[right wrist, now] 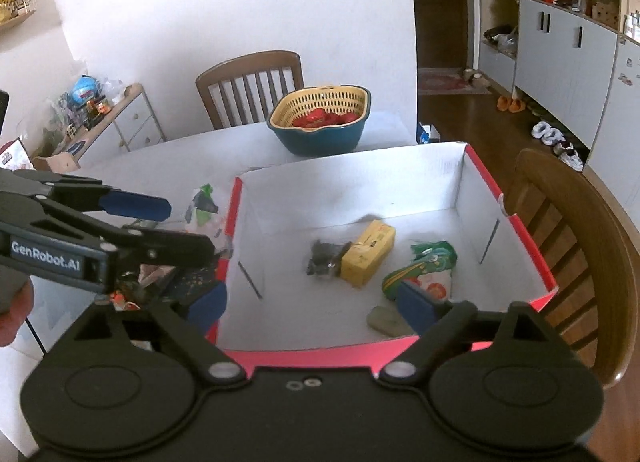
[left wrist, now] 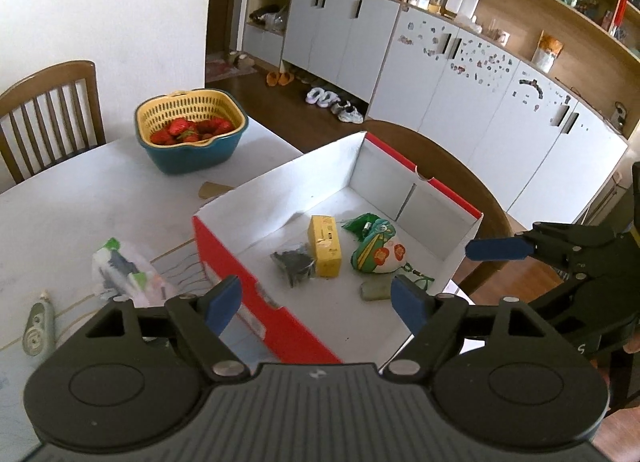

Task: Organize objects
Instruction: 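Withdraw both tools from the shoebox back toward the placemat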

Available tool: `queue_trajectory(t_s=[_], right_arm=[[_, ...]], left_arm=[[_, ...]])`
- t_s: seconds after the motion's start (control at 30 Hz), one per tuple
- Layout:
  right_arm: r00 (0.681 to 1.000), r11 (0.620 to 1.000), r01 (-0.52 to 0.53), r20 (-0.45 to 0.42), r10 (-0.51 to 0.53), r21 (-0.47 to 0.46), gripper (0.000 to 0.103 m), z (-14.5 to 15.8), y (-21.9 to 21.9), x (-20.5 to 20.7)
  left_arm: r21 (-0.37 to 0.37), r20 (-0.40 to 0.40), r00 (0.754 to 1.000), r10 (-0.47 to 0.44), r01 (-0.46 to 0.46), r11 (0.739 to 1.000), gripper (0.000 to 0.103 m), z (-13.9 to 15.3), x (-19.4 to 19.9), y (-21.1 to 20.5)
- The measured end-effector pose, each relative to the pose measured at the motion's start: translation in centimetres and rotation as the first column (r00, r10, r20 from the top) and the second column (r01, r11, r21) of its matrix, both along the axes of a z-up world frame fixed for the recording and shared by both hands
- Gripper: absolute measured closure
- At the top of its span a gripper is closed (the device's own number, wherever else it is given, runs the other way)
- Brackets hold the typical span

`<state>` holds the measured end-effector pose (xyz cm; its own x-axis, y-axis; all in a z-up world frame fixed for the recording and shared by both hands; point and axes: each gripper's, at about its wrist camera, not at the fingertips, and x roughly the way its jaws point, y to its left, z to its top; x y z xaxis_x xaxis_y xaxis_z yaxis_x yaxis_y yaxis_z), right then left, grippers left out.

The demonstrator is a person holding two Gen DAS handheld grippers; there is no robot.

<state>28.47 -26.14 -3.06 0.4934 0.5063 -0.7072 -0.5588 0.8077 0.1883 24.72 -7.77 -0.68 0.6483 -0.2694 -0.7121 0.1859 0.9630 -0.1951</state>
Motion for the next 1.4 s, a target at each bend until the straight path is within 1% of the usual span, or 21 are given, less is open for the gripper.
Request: queue_trajectory(t_s=[0.07,0.23,0.27,0.3,0.33,0.37,0.63,0.7,0.77,0.83,0.97,1.03,1.17,1.23,1.3,1.4], right_arm=[[1.0,1.0,0.011,0.008,-0.011,-0.002,0.007,0.0,0.4,-0.7],[1.0,1.0,0.024,0.007,-0.024,0.016,0.007,0.1,1.6,-2.3],[1.0,0.999,0.027,0.004,-0.027,0.017,0.007,0.1,1.9,-2.6],[1.0,0.999,0.027,0.001,-0.027,0.019,0.007,0.0,2.2,-3.0],[1.0,0.999,0.025,-0.002,-0.025,0.021,0.007,0.0,2.5,-3.3],[1.0,0.999,0.023,-0.004,-0.023,0.022,0.007,-0.1,2.9,-3.7],[1.0,1.0,-0.007,-0.015,0.008,0.026,0.007,-0.2,5.9,-6.2],[1.0,1.0,-0.021,-0.019,0.022,0.022,0.007,-0.4,6.7,-6.8],[0.999,0.999,-0.035,-0.02,0.036,0.015,0.007,-0.6,7.6,-7.4],[0.999,0.999,-0.048,-0.024,0.048,0.006,0.007,-0.9,8.5,-8.0],[0.996,0.997,-0.078,-0.037,0.077,-0.01,0.007,-1.6,10.4,-9.0],[0.995,0.996,-0.092,-0.044,0.091,-0.013,0.007,-2.0,11.3,-9.5],[0.989,0.991,-0.132,-0.069,0.13,-0.024,0.007,-3.2,13.2,-10.3],[0.985,0.986,-0.161,-0.074,0.158,-0.043,0.007,-3.9,14.3,-10.8],[0.979,0.98,-0.191,-0.084,0.187,-0.056,0.007,-4.4,15.2,-11.4],[0.972,0.971,-0.225,-0.087,0.219,-0.073,0.007,-5.1,16.4,-12.0]], left_arm=[[0.001,0.005,1.0,0.006,-0.006,1.0,0.021,0.0,-0.8,0.9],[-0.013,0.024,1.0,0.02,-0.02,1.0,0.02,0.1,-2.5,2.9],[-0.014,0.025,0.999,0.021,-0.02,1.0,0.018,0.1,-2.8,3.3],[-0.015,0.03,0.999,0.021,-0.02,1.0,0.011,0.1,-3.1,3.8],[-0.016,0.036,0.999,0.024,-0.024,1.0,0.006,0.1,-3.4,4.2],[-0.017,0.043,0.999,0.027,-0.026,1.0,0.004,0.2,-3.8,4.7],[-0.023,0.068,0.995,0.071,-0.069,0.997,0.0,0.2,-5.8,8.3],[-0.011,0.068,0.995,0.076,-0.076,0.997,0.0,-0.2,-6.3,9.4],[0.014,0.069,0.993,0.092,-0.093,0.996,0.0,-0.7,-6.8,10.5],[0.023,0.065,0.993,0.1,-0.102,0.995,0.0,-1.3,-7.2,11.6],[0.003,0.04,0.988,0.148,-0.148,0.989,0.0,-2.6,-8.1,13.9],[0.009,0.031,0.986,0.166,-0.166,0.986,0.0,-3.3,-8.6,14.7],[0.043,0.017,0.986,0.165,-0.165,0.985,0.0,-4.9,-9.7,15.7],[0.071,0.006,0.986,0.169,-0.169,0.983,0.0,-6.0,-10.0,16.0],[0.084,-0.004,0.984,0.176,-0.175,0.981,0.0,-7.0,-10.3,16.4],[0.092,-0.049,0.983,0.178,-0.173,0.981,0.0,-8.6,-10.4,16.8]])
